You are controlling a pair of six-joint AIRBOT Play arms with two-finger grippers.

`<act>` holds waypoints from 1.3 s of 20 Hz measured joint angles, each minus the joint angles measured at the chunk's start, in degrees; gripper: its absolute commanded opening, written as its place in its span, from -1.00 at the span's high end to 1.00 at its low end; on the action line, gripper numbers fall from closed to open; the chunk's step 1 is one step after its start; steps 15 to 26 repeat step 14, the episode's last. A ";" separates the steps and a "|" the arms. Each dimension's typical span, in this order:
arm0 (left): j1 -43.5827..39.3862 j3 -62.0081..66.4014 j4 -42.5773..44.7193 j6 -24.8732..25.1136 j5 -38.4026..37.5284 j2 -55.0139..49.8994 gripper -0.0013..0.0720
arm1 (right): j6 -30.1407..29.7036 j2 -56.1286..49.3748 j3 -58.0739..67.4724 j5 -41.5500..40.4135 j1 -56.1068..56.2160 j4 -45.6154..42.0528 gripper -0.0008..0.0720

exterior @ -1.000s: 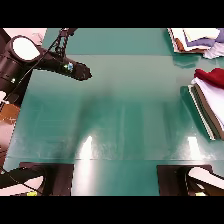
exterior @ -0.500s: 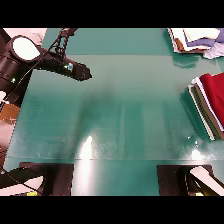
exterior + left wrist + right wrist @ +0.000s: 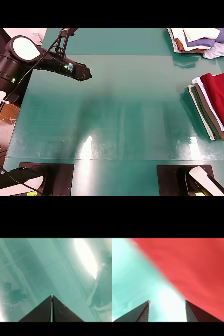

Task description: Fold the shirts.

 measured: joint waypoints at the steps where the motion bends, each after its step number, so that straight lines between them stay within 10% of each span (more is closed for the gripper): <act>1: 0.00 0.00 -0.02 0.00 -0.09 0.00 0.88 | 0.02 0.00 0.26 -0.57 3.52 1.60 0.24; 4: 0.00 0.00 -0.07 0.00 -0.20 0.00 0.88 | 0.15 -0.02 0.63 -2.69 14.95 4.57 0.91; 12: 0.00 0.00 -0.15 -0.02 -0.35 0.00 0.88 | 0.20 -0.04 0.79 -8.48 34.25 6.64 0.92; 26: 0.00 0.00 -0.17 -0.02 -0.35 0.00 0.89 | 0.20 -0.04 0.79 -8.85 35.58 6.75 0.92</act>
